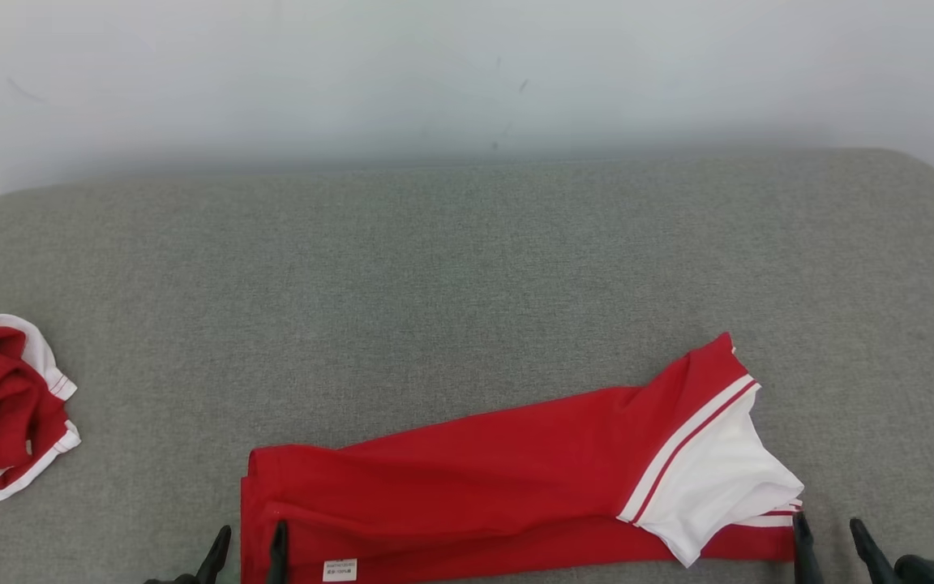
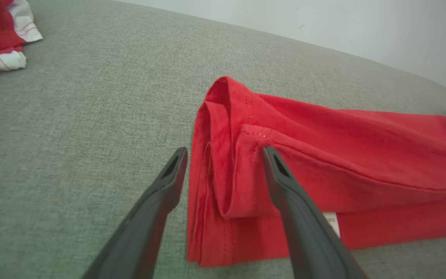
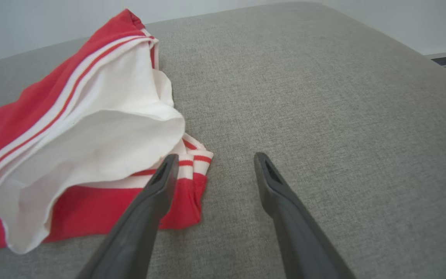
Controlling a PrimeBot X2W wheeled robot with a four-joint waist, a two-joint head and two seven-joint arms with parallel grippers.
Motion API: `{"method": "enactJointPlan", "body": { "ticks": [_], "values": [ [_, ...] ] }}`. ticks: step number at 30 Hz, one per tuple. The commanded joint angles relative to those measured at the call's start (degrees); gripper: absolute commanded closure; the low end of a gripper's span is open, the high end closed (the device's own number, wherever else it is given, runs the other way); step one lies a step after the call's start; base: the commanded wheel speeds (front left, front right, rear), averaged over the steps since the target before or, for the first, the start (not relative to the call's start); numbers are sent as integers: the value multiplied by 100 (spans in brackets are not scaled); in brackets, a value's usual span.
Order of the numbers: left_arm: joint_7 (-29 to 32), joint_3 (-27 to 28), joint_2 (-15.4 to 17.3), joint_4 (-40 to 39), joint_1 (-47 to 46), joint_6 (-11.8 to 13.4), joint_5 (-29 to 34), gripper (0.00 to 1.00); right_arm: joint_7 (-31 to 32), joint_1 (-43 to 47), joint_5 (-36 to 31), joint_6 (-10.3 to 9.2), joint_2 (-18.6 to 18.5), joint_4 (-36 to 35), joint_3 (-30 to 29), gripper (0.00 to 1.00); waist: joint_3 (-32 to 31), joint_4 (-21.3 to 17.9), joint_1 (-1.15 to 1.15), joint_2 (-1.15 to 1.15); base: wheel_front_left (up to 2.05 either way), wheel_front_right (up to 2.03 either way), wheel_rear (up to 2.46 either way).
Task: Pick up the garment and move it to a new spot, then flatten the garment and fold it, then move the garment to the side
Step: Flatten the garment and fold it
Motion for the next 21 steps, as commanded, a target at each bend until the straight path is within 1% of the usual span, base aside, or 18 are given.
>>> {"method": "enactJointPlan", "body": {
  "ticks": [1, 6, 10, 18, 21],
  "values": [
    [-5, -4, 5, -12, 51, 1, -80, 0, 0, 7, 36, -7, -30, -192, -10, 0, -25, -41, 0, 0, 0, 0, 0],
    [-5, -48, 5, -20, 25, -9, -82, 0, 1, -159, 64, -7, -47, -455, 43, 0, -29, -31, 0, 0, 0, 0, 0],
    [-5, -106, 5, -34, -39, -18, -56, 0, 0, -552, 117, -7, -118, -375, 181, 0, 35, 56, 0, 0, 0, 0, 0],
    [-5, -136, 5, 28, -140, -34, -3, 0, 1, -1434, 109, -7, -347, 480, 504, 0, 217, 357, 0, 0, 0, 0, 0],
    [-5, -163, 4, 17, -192, -24, -2, 0, 1, -1589, 139, -7, -433, 799, 445, 0, 266, 462, 0, 0, 0, 0, 0]
  ]
}}
